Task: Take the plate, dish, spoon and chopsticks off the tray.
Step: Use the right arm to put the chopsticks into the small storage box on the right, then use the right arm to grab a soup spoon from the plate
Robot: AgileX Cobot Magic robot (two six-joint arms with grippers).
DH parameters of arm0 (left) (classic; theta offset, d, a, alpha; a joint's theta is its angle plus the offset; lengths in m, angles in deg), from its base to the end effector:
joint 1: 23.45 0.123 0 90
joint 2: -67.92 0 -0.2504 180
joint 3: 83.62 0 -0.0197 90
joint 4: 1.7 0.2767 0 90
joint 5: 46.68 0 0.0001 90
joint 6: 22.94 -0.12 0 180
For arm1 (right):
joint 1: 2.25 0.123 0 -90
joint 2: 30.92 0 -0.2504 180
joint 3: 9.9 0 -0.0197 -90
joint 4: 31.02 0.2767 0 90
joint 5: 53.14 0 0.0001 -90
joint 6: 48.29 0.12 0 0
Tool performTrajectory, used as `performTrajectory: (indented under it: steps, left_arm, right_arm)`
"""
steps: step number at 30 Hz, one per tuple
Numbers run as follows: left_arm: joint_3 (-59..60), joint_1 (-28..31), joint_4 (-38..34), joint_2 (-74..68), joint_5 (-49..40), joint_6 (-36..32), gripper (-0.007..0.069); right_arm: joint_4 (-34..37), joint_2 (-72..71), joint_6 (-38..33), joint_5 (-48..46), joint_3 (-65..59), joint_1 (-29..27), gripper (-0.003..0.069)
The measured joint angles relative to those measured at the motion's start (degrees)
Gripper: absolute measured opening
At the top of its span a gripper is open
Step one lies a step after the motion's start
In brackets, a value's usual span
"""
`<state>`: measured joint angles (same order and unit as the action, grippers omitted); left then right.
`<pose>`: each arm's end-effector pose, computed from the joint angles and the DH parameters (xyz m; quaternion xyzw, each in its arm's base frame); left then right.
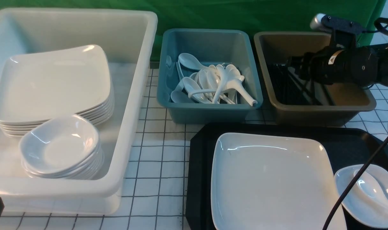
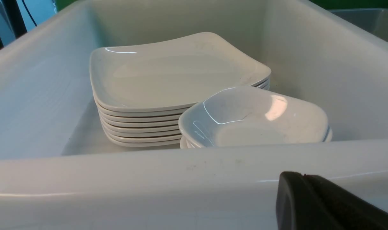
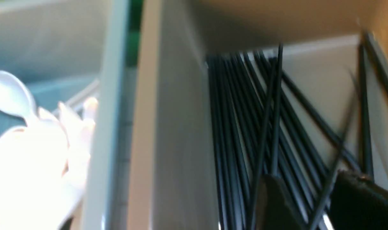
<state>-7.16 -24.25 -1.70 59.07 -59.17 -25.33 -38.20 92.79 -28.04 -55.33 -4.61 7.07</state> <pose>0.1456 -0.0020 0.1874 0.0210 0.7533 0.0091 0.6573 0.4885 0.0796 0.1558 0.0296 0.8681 0.0942 0.4865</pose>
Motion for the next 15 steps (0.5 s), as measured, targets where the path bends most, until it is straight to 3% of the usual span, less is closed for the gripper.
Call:
performTrajectory:
  steps: [4, 11, 15]
  left_arm:
    - [0.0, 0.0, 0.3, 0.0, 0.0, 0.0, 0.0021]
    - [0.0, 0.0, 0.0, 0.0, 0.0, 0.0, 0.0021]
    - [0.0, 0.0, 0.0, 0.0, 0.0, 0.0, 0.0021]
  right_arm:
    - [-0.05, -3.62, 0.05, -9.54, 0.0, 0.0, 0.0292]
    - [-0.11, -19.76, -13.3, -33.47, 0.0, 0.0, 0.0079]
    - [-0.43, -28.94, -17.91, -47.36, 0.31, 0.0, 0.003]
